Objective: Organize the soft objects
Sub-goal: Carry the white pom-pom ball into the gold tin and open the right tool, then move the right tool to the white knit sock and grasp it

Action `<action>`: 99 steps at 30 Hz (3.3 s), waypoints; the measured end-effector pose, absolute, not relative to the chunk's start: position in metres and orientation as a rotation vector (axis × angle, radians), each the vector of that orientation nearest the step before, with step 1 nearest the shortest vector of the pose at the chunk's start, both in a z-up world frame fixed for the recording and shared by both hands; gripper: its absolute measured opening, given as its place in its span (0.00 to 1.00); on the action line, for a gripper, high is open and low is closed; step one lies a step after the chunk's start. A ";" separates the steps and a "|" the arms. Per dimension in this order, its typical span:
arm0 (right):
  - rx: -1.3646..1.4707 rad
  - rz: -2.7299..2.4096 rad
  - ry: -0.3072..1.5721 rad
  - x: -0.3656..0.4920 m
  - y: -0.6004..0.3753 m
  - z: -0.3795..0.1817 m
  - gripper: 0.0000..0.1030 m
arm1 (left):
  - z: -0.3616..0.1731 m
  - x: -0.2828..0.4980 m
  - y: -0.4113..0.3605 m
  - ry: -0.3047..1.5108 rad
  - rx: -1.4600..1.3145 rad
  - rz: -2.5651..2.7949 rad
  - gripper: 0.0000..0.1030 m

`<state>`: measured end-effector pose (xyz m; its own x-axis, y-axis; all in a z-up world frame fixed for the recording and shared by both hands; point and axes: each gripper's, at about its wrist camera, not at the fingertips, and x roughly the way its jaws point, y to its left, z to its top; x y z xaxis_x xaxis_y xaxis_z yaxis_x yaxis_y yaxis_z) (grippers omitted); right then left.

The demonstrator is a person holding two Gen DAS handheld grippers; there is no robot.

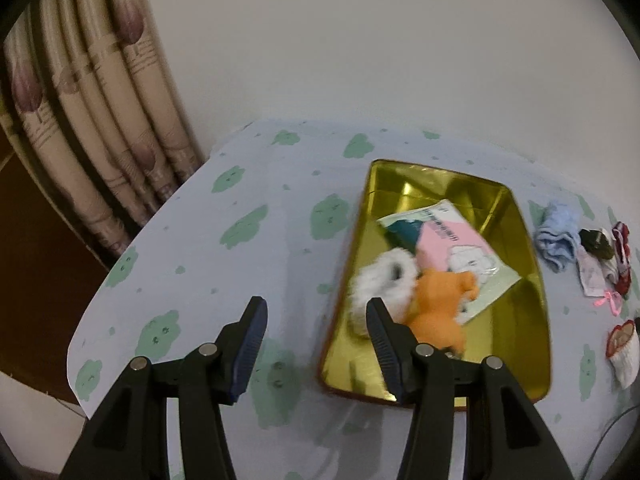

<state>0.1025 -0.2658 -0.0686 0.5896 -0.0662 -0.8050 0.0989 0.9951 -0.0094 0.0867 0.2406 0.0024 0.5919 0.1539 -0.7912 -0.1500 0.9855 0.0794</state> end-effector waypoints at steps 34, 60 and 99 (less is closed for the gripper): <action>-0.093 0.368 0.889 0.103 -0.040 0.018 0.24 | -0.006 0.066 0.287 0.877 -0.162 0.244 0.52; -0.220 0.545 0.949 0.135 0.104 -0.013 0.26 | -0.014 0.058 0.339 0.891 -0.395 0.354 0.52; -0.186 0.518 0.909 0.115 0.073 0.006 0.64 | -0.011 0.059 0.330 0.889 -0.353 0.352 0.52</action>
